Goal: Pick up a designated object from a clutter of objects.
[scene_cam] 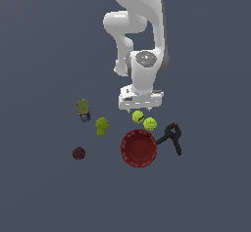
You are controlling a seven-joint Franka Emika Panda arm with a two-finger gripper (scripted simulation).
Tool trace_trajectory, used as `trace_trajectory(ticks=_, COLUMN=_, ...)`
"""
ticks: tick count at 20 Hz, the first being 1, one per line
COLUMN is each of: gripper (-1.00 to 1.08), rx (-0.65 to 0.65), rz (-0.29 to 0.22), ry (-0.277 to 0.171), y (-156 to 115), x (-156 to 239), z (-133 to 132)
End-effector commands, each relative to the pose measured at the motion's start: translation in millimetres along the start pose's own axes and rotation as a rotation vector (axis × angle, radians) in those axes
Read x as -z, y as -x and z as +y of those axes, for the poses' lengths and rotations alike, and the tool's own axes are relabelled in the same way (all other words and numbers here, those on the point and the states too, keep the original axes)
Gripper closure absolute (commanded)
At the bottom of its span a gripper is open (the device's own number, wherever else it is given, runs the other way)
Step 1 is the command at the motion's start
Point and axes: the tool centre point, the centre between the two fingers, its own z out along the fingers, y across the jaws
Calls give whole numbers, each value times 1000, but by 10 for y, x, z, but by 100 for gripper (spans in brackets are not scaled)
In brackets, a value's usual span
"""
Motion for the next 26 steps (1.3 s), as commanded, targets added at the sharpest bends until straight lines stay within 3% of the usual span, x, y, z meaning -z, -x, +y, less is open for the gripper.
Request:
trace_trajectory(ticks=1, gripper=-92, rx=4, rz=2, ry=0, y=23, x=-33, z=-13)
trace_trajectory(ticks=24, gripper=-92, rx=5, rz=2, ry=-1, y=35, x=-542, z=-16)
trace_trajectory(ticks=25, gripper=108, rx=5, rz=2, ry=-1, y=35, x=-542, z=-16)
trace_trajectory(ticks=26, gripper=108, rx=5, rz=2, ry=-1, y=35, x=-542, z=-16)
